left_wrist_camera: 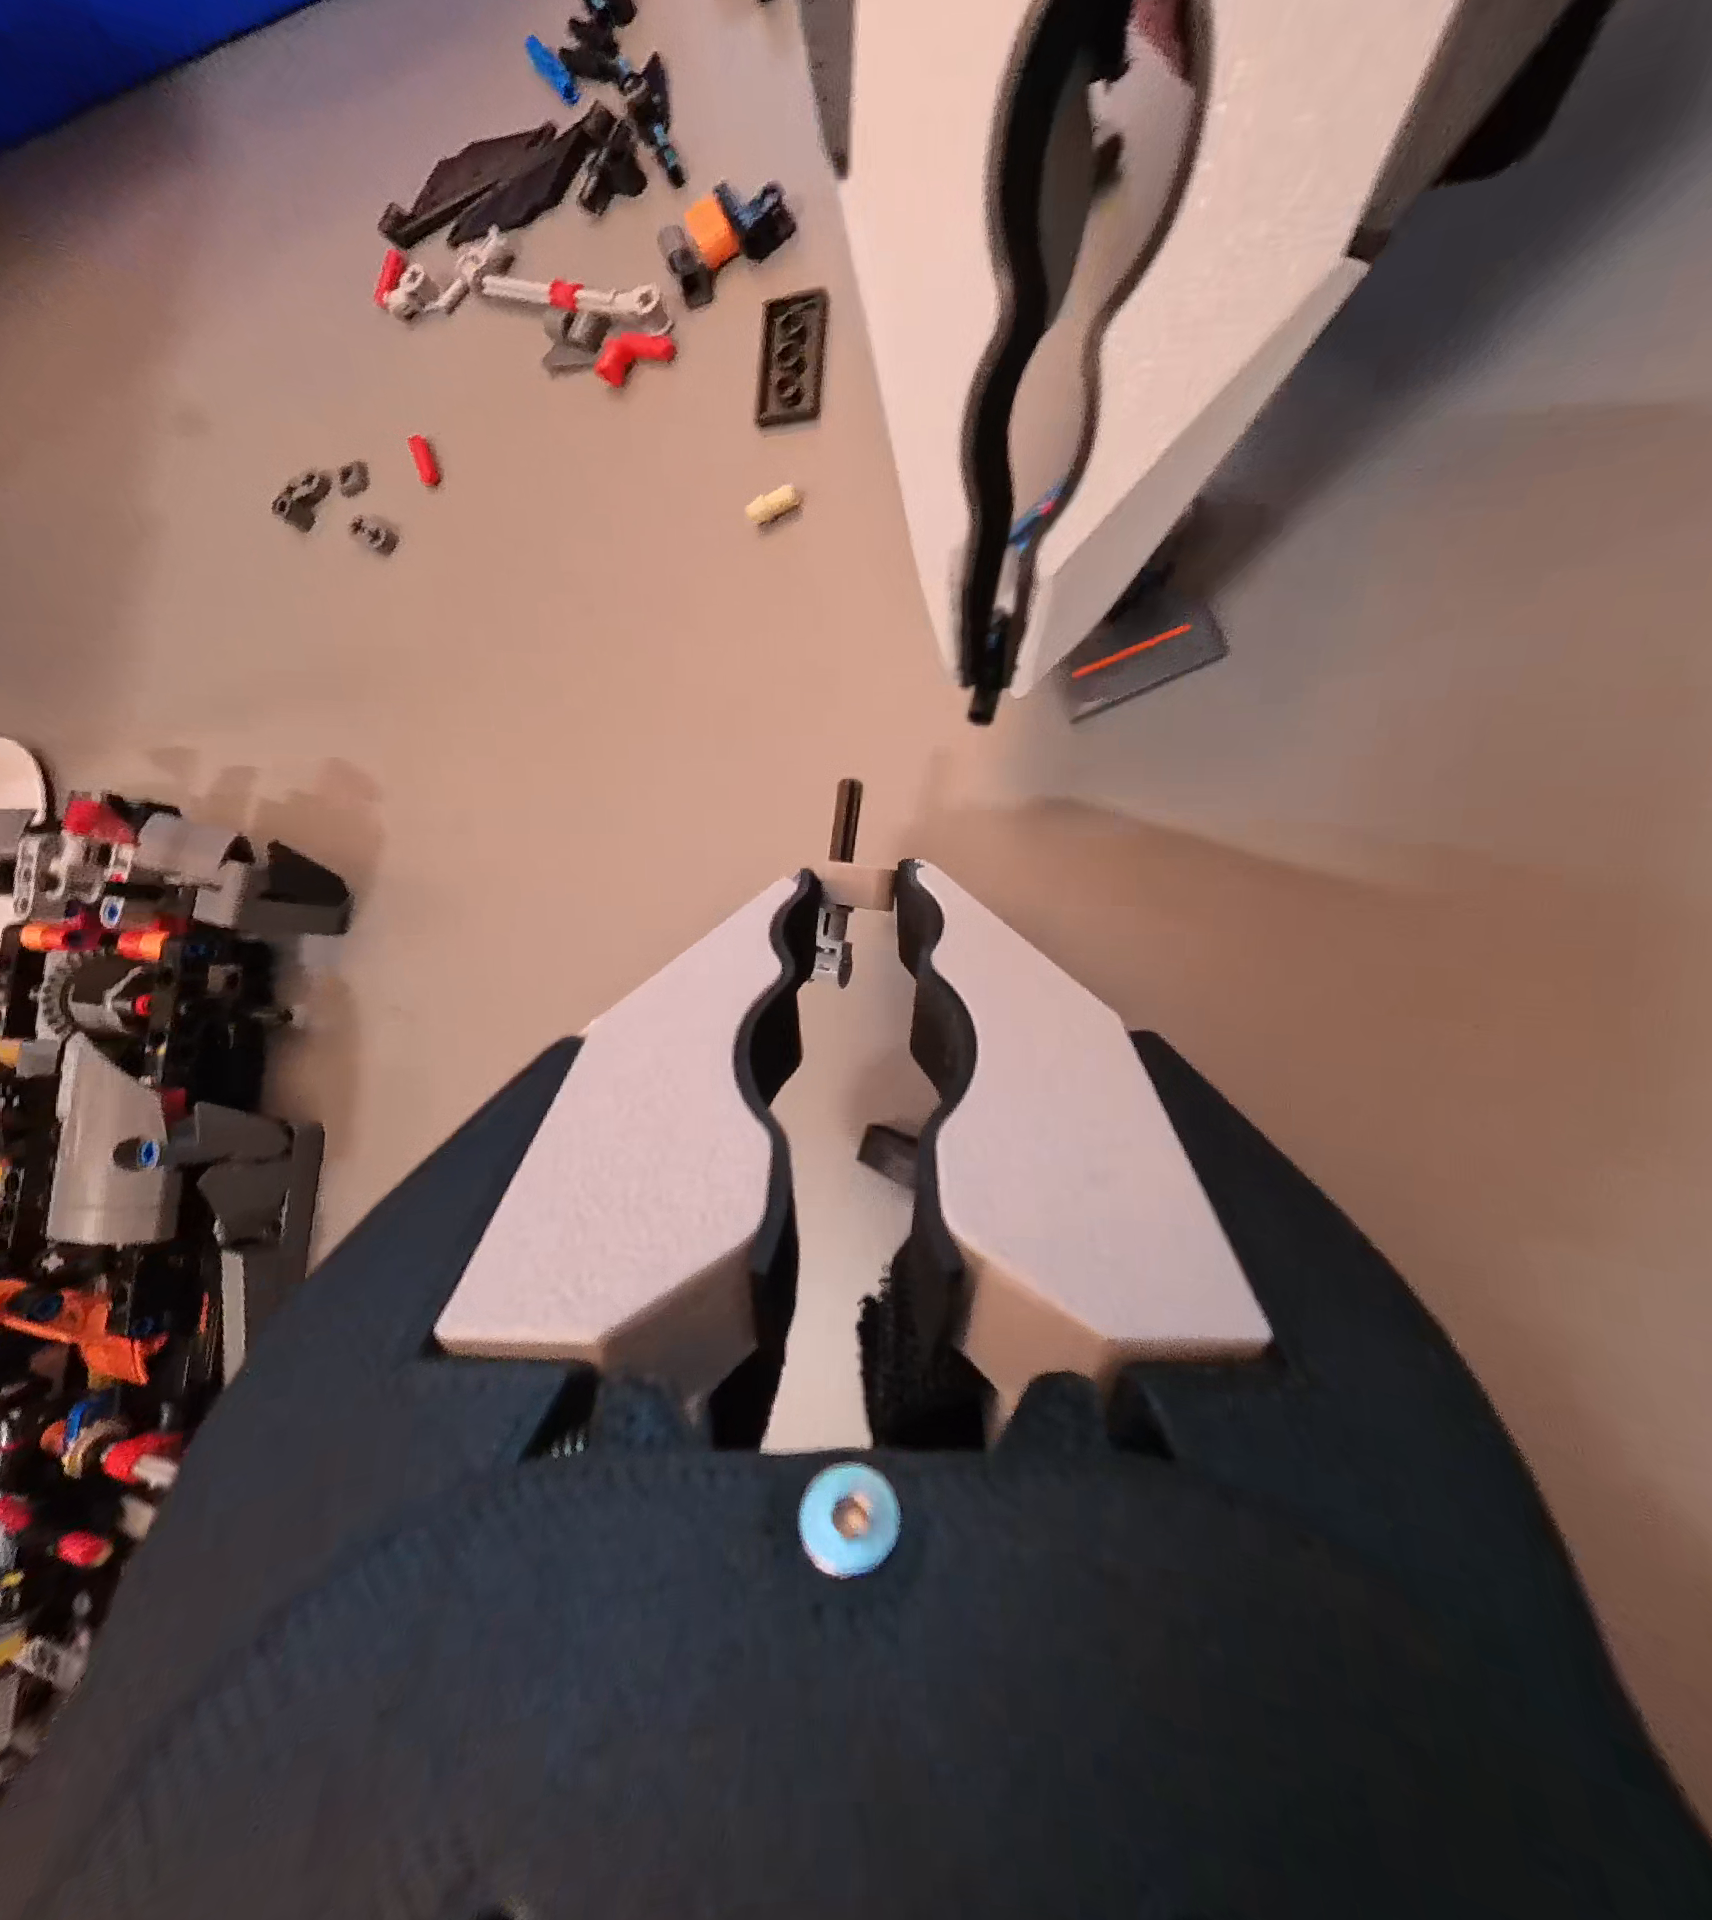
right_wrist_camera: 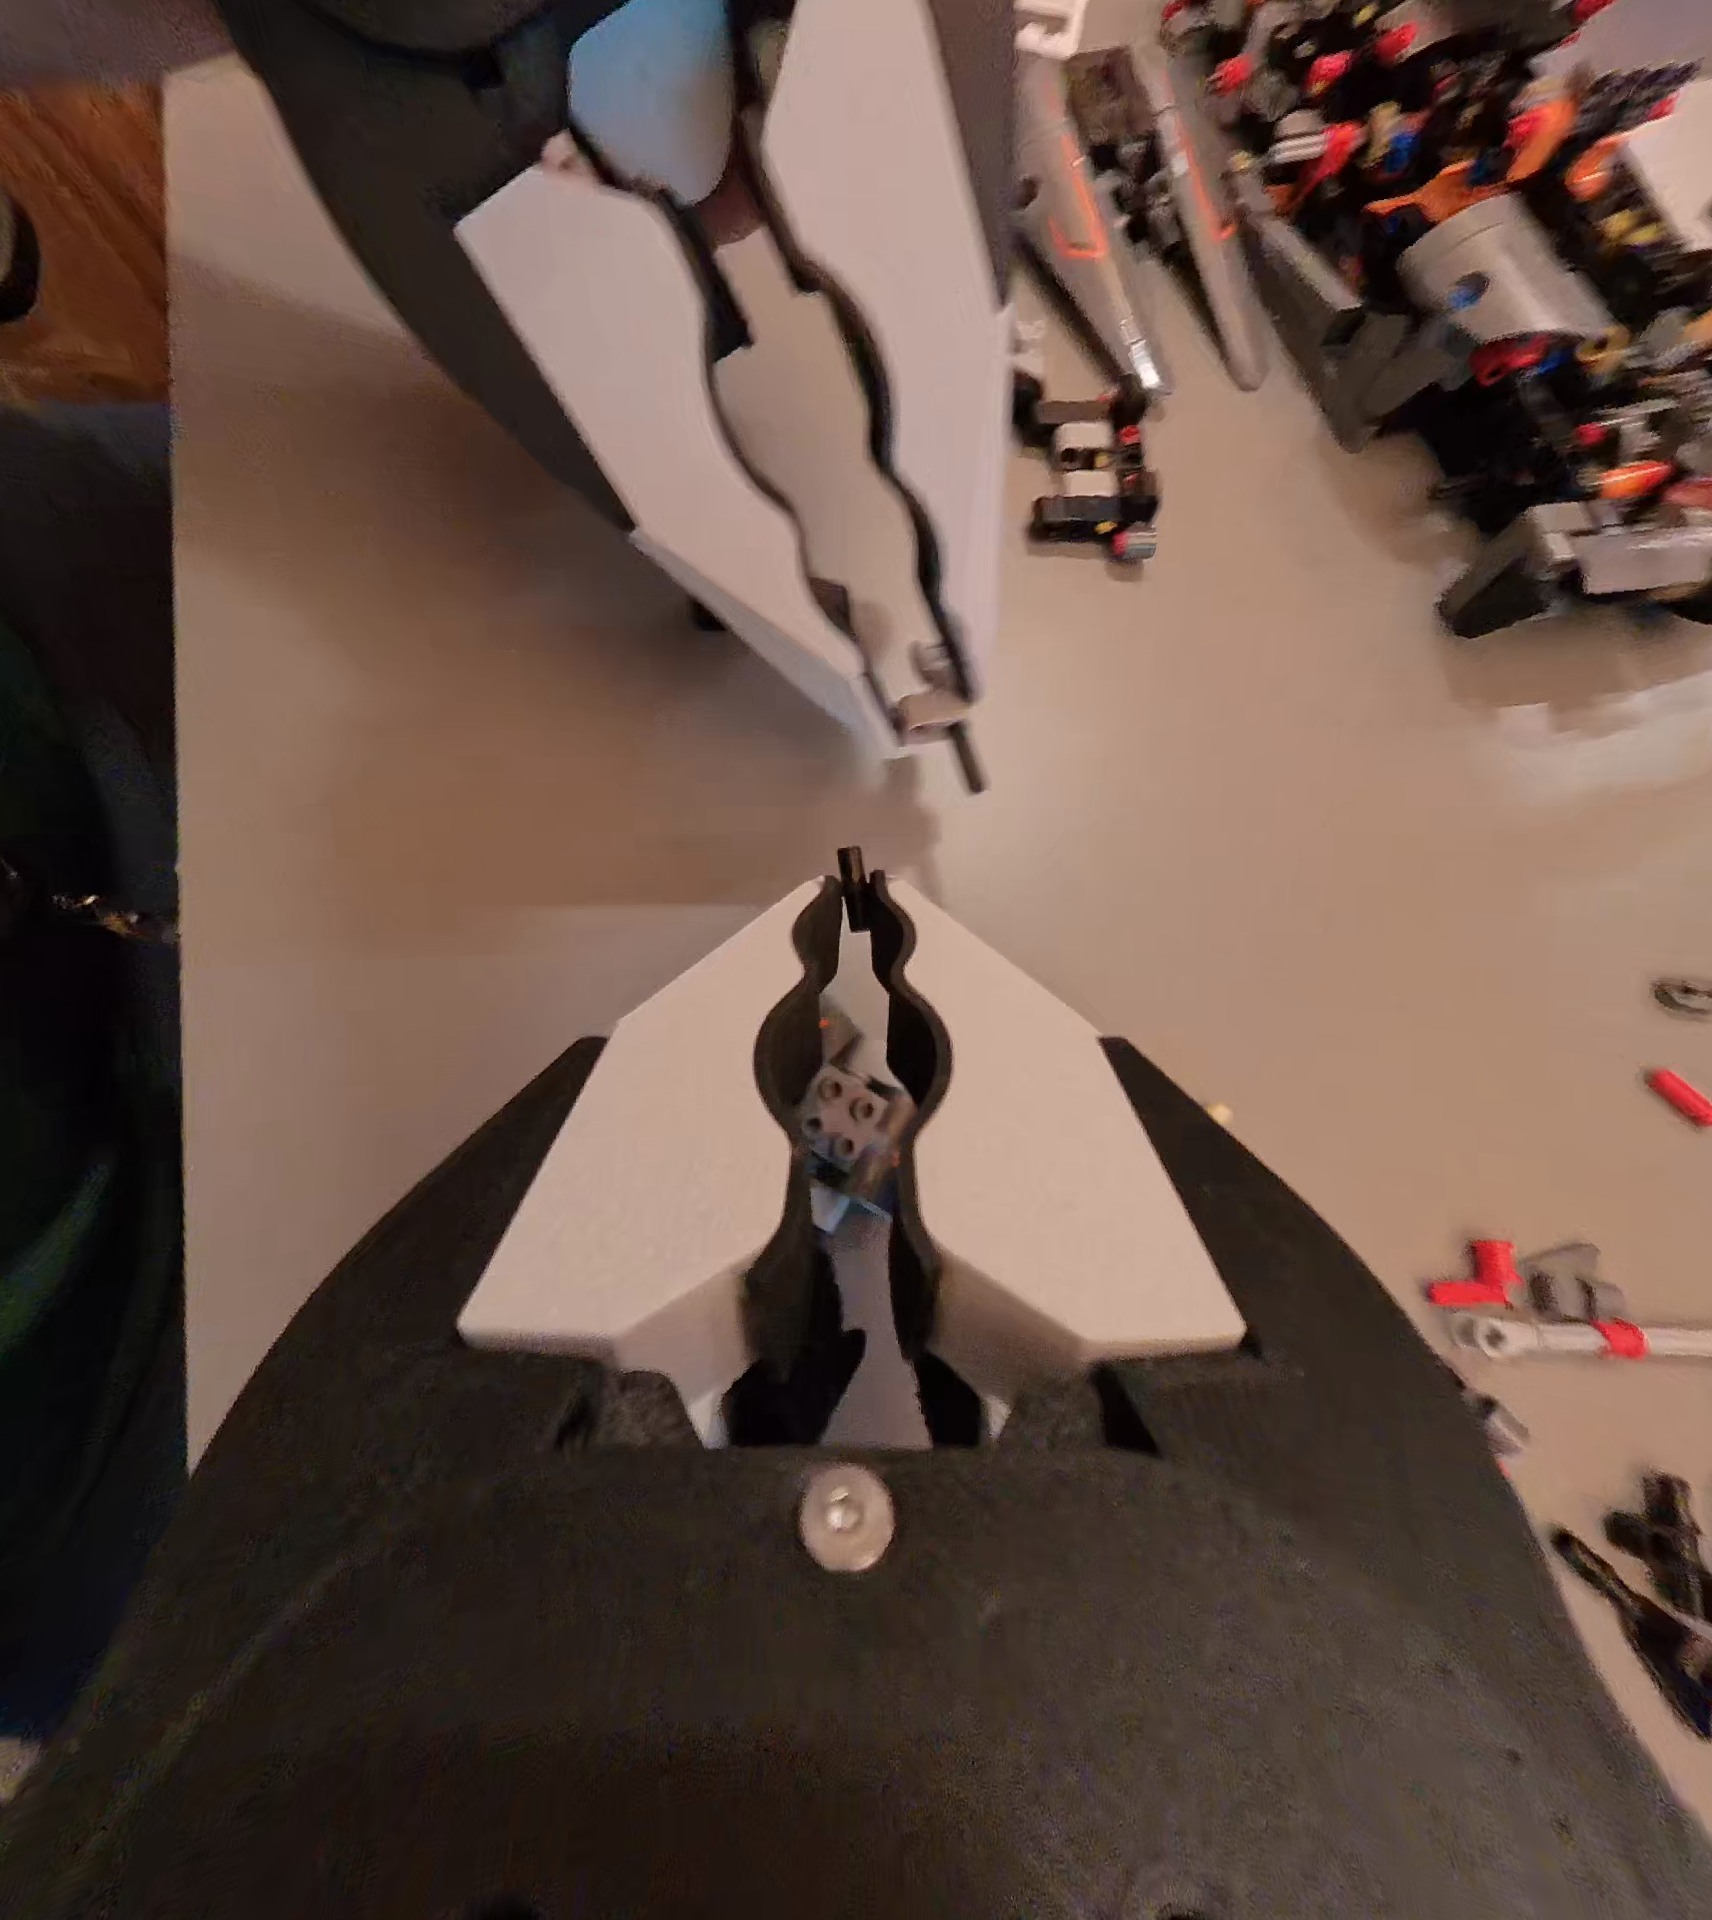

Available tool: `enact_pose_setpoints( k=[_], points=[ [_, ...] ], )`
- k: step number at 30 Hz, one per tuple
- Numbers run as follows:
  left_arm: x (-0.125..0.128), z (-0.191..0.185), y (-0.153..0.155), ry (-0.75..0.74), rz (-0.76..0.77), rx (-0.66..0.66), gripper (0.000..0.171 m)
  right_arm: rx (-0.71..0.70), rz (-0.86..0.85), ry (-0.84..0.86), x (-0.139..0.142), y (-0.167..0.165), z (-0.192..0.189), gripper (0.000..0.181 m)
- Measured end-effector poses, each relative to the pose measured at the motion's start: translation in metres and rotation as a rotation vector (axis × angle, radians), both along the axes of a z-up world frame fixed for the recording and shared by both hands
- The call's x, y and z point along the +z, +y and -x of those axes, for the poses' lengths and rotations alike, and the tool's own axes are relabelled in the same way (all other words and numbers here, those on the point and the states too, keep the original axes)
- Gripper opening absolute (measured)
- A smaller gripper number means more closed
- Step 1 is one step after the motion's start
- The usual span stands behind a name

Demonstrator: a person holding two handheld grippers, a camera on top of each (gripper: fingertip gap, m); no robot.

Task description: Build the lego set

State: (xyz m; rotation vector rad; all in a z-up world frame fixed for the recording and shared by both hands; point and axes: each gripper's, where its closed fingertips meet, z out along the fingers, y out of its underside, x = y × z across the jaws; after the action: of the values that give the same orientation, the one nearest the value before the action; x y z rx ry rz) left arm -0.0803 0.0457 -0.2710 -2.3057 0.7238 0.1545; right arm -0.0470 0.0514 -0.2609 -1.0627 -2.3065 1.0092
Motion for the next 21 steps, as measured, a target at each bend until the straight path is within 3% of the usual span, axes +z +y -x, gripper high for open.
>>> enact_pose_setpoints(
  k=[5, 8, 10, 14, 21],
  points=[
    [-0.002, 0.015, -0.001, -0.023, -0.025, 0.037, 0.013, 0.041, -0.129, -0.108, -0.030, -0.009, 0.007, 0.003],
    [-0.003, 0.021, 0.001, -0.045, -0.036, 0.067, 0.013, 0.047, -0.129, -0.134, -0.033, -0.016, 0.012, 0.005],
    [-0.002, 0.024, 0.002, -0.083, -0.050, 0.101, 0.013, 0.020, -0.144, -0.124, -0.031, -0.011, 0.017, 0.020],
    [0.013, 0.028, 0.009, -0.254, -0.126, 0.200, 0.013, -0.101, -0.087, 0.020, -0.001, 0.000, 0.033, 0.029],
    [0.053, 0.017, 0.021, -0.703, -0.243, 0.254, 0.013, -0.262, -0.116, 0.320, 0.042, 0.019, 0.049, 0.038]
  ],
)
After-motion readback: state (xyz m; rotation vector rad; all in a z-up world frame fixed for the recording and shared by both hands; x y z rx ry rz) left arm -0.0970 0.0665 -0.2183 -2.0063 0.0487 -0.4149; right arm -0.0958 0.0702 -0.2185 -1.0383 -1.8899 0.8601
